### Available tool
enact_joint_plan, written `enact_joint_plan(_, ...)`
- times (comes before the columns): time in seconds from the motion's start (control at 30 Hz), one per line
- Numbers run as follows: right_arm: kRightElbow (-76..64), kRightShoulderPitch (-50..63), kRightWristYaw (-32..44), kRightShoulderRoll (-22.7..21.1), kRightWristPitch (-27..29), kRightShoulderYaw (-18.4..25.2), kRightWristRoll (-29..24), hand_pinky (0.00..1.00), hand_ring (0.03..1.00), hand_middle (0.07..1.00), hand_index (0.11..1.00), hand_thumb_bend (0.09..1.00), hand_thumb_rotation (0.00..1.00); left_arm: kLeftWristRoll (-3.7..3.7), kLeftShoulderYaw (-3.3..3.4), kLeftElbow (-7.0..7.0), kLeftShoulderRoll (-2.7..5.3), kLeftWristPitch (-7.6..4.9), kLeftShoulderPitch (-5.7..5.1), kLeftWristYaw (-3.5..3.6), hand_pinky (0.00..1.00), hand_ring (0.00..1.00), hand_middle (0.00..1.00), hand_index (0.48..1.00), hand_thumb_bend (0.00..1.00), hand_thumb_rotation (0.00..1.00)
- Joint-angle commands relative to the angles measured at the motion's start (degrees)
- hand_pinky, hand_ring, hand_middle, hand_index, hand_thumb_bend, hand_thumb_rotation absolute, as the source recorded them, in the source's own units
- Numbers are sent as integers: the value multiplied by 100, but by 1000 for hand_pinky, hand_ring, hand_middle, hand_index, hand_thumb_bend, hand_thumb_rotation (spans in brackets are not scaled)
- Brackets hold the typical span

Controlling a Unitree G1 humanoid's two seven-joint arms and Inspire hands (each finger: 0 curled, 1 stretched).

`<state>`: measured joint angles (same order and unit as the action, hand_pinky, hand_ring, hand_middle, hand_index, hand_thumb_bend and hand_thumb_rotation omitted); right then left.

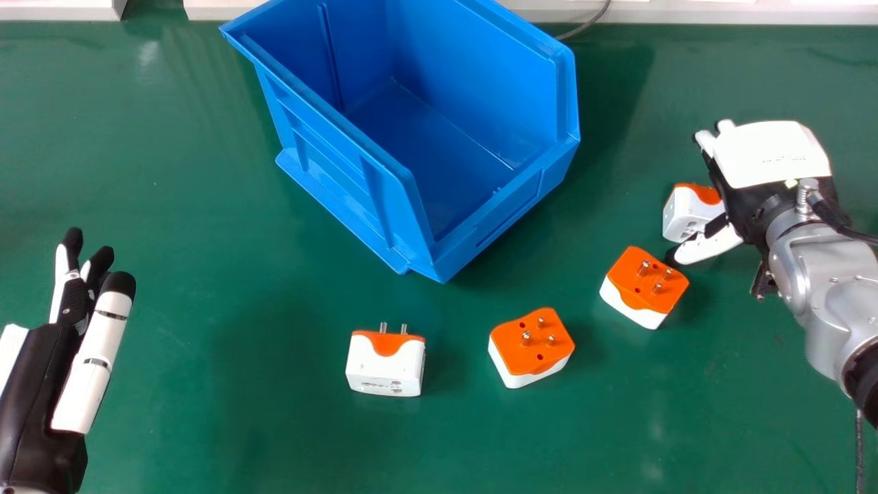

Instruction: Pick all objects and put in blue box

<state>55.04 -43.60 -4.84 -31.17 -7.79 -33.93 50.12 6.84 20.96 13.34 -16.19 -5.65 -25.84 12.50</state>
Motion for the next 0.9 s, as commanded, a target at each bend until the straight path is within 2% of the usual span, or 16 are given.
enact_joint_plan(0.0,-88,43,67,19,0,8,-9,791,901,953,914,532,515,59,101,195,-56,-52,-76,36,1000,1000,1000,994,361,942)
enact_joint_plan(0.13,-171,65,138,-10,-8,11,-4,781,894,947,908,506,518,61,144,231,-67,-58,-131,69,1000,1000,1000,993,364,942)
enact_joint_plan(0.37,2,-5,90,31,92,-54,45,754,863,910,874,433,502,101,246,272,-56,-43,-186,139,1000,1000,1000,994,431,965)
enact_joint_plan(0.4,124,-51,3,75,130,-67,49,713,812,852,797,448,427,116,262,277,-50,-46,-199,150,1000,1000,1000,994,438,965)
enact_joint_plan(0.43,208,-81,-64,107,157,-72,51,713,812,852,797,448,427,131,279,280,-46,-53,-214,162,1000,1000,1000,994,438,965)
enact_joint_plan(0.53,418,-81,-404,182,300,-10,-22,585,666,700,629,476,235,145,308,334,-31,-55,-274,166,1000,1000,1000,994,453,964)
enact_joint_plan(0.57,448,-53,-521,201,342,43,-77,585,666,700,629,476,235,146,318,345,-33,-61,-295,165,1000,1000,1000,994,453,964)
enact_joint_plan(0.6,468,-35,-592,219,362,79,-119,539,624,653,606,480,188,150,330,352,-37,-70,-314,167,1000,1000,1000,994,454,963)
enact_joint_plan(0.67,504,-30,-644,242,374,110,-168,539,624,653,606,480,188,153,347,375,-41,-72,-341,169,1000,1000,1000,994,454,963)
enact_joint_plan(0.73,492,-20,-637,240,401,188,-273,473,562,588,572,486,120,148,367,393,-45,-78,-365,174,1000,1000,1000,993,456,961)
enact_joint_plan(0.87,527,-18,-617,254,558,356,-514,416,502,543,550,490,61,150,401,372,-58,-101,-388,195,1000,1000,1000,992,458,959)
